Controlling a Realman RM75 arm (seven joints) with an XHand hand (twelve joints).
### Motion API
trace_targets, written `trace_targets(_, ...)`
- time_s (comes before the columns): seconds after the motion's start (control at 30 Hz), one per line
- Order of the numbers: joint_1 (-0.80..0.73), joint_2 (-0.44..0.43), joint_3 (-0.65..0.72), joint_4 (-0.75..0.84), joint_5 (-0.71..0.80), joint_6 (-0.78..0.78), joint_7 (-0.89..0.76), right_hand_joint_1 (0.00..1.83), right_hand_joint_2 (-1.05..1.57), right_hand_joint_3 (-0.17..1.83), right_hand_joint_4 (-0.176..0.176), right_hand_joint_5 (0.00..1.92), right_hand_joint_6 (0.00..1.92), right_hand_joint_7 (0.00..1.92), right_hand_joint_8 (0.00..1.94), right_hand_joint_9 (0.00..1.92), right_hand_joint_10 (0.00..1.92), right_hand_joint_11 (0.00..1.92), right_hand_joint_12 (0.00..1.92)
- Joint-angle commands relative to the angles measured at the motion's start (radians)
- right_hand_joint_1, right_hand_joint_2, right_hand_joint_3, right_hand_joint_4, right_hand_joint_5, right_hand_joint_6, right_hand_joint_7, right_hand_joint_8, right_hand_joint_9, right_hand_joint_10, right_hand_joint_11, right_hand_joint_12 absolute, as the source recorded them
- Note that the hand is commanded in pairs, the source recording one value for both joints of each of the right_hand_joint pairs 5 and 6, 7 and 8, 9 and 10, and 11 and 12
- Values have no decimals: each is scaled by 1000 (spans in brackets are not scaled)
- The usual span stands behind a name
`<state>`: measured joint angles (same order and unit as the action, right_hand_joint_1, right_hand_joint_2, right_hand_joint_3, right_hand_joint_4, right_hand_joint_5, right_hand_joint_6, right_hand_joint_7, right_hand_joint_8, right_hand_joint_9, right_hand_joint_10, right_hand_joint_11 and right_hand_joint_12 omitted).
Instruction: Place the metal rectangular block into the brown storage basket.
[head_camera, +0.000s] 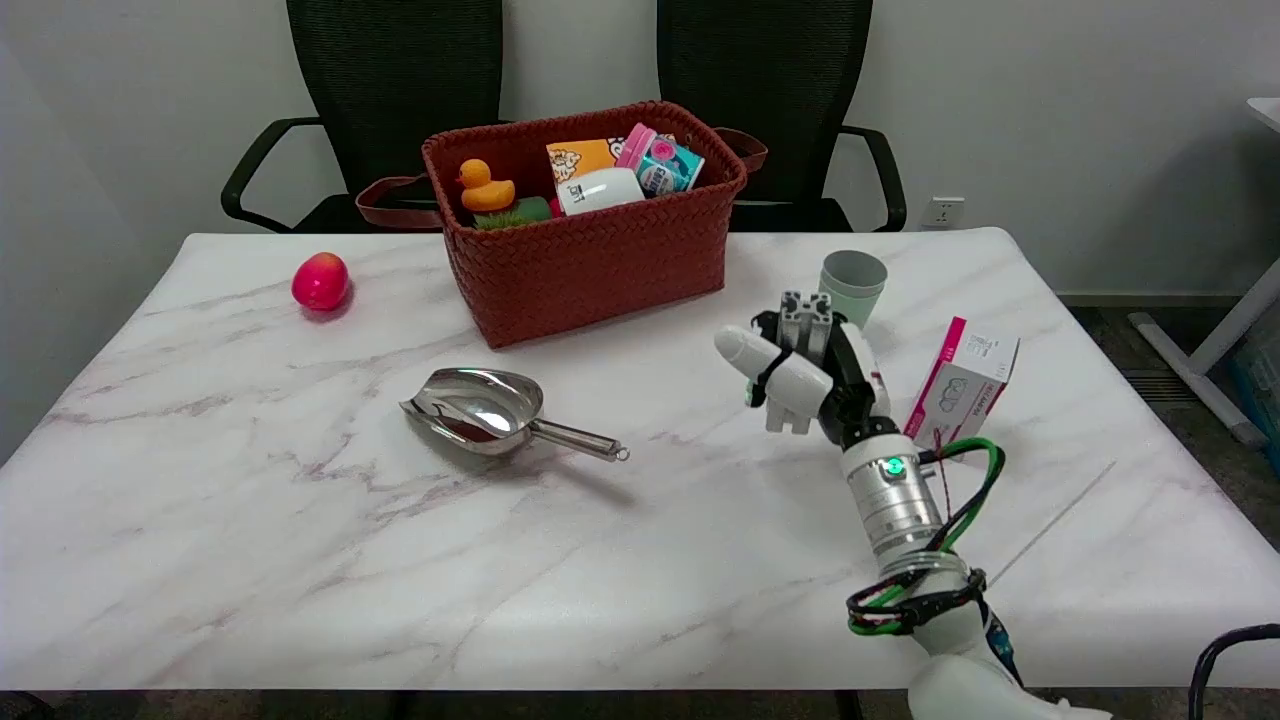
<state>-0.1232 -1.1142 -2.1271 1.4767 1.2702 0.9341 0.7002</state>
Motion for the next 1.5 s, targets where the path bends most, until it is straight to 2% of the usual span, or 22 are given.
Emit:
trace_targets(0.03, 170, -4, 92, 14, -74, -148, -4, 894, 1121, -173, 0, 1689, 1689, 1911, 1911, 1880, 1880, 1920, 1920)
trace_targets(0.5, 447, -27, 60, -106, -67, -282, -4, 896, 1144, -108, 0, 1672, 1672, 1903, 1903, 1872, 1872, 1920, 1920)
trace_targets(0.97, 681, -123, 24, -304, -75, -325, -5, 933, 1110, -12, 0, 1600, 1600, 1867, 1867, 1819, 1819, 1920, 1920)
trace_targets(1.23, 855, -191, -49, -496, -75, -327, -5, 914, 1147, 105, 0, 1559, 1559, 1859, 1859, 1804, 1804, 1920, 1920)
trace_targets(1.5, 959, -258, -75, -619, -75, -325, -73, 891, 1165, 165, 0, 1539, 1539, 1840, 1840, 1774, 1774, 1920, 1920)
